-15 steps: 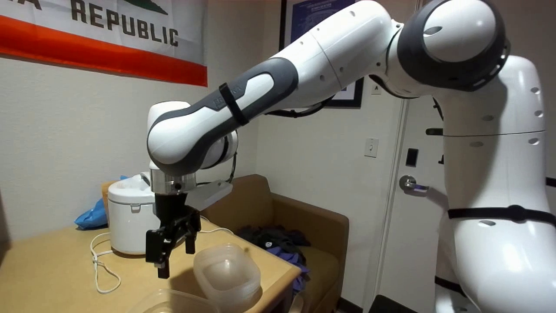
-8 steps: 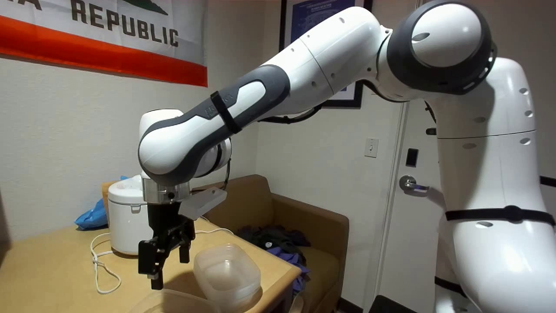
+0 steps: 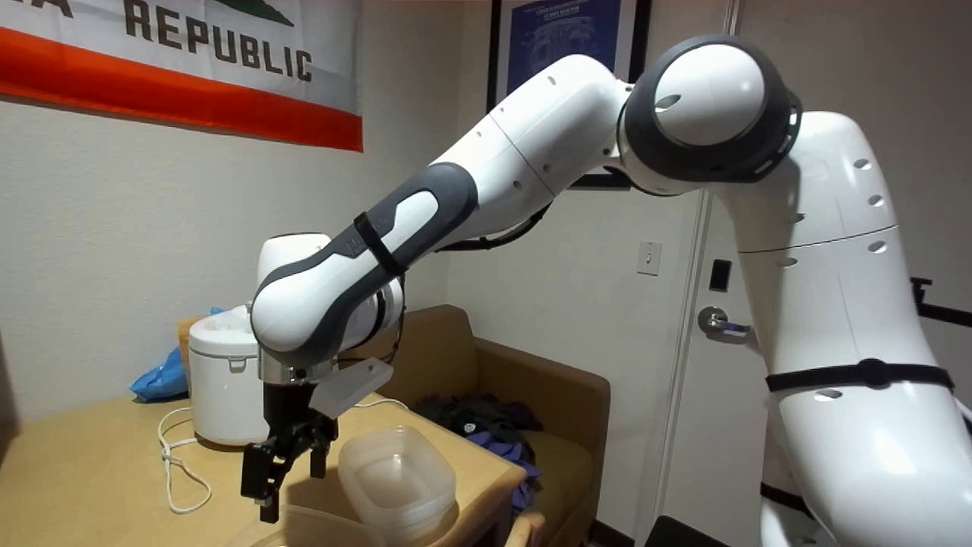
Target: Put the solo bowl on the stack of bowls
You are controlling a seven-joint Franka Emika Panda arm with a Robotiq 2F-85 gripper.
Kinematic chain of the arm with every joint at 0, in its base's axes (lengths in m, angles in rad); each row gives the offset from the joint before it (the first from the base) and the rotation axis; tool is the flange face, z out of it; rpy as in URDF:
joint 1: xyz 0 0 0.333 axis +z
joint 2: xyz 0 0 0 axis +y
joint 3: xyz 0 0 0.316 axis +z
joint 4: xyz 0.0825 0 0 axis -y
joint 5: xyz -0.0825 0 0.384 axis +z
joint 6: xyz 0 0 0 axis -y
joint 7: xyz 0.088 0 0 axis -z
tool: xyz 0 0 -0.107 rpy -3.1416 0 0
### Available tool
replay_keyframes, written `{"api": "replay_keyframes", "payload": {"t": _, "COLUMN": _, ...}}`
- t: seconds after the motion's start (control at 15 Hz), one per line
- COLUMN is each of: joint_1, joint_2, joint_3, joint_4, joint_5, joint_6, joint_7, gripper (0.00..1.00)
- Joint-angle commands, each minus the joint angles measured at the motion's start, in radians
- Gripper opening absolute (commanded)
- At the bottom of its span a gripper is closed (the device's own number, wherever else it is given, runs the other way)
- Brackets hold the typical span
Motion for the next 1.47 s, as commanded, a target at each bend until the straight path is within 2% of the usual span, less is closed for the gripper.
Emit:
{"api": "replay_keyframes", "payload": {"t": 0.0, "joint_1": -0.006, "joint_2": 0.114, "joint_3": -0.025, "joint_4": 0.077, "joint_5": -0.015, "joint_6": 0.005, "joint_7": 0.030, "gripper": 1.00}}
{"api": "replay_keyframes", "payload": {"t": 0.27, "joint_1": 0.000, "joint_2": 0.200, "joint_3": -0.052, "joint_4": 0.143, "joint_5": -0.032, "joint_6": -0.013, "joint_7": 0.034, "gripper": 1.00}}
{"api": "replay_keyframes", "payload": {"t": 0.53, "joint_1": -0.008, "joint_2": 0.258, "joint_3": -0.050, "joint_4": 0.188, "joint_5": -0.017, "joint_6": -0.012, "joint_7": 0.023, "gripper": 1.00}}
{"api": "replay_keyframes", "payload": {"t": 0.6, "joint_1": -0.007, "joint_2": 0.270, "joint_3": -0.048, "joint_4": 0.194, "joint_5": -0.017, "joint_6": -0.008, "joint_7": 0.022, "gripper": 0.75}}
{"api": "replay_keyframes", "payload": {"t": 0.67, "joint_1": -0.004, "joint_2": 0.279, "joint_3": -0.050, "joint_4": 0.198, "joint_5": -0.019, "joint_6": -0.009, "joint_7": 0.026, "gripper": 0.72}}
{"api": "replay_keyframes", "payload": {"t": 0.73, "joint_1": -0.004, "joint_2": 0.284, "joint_3": -0.050, "joint_4": 0.199, "joint_5": -0.019, "joint_6": -0.007, "joint_7": 0.026, "gripper": 0.65}}
{"api": "replay_keyframes", "payload": {"t": 1.27, "joint_1": 0.011, "joint_2": 0.229, "joint_3": -0.061, "joint_4": 0.195, "joint_5": -0.037, "joint_6": -0.005, "joint_7": 0.059, "gripper": 0.04}}
{"api": "replay_keyframes", "payload": {"t": 1.4, "joint_1": 0.018, "joint_2": 0.197, "joint_3": -0.063, "joint_4": 0.189, "joint_5": -0.044, "joint_6": -0.005, "joint_7": 0.076, "gripper": 0.00}}
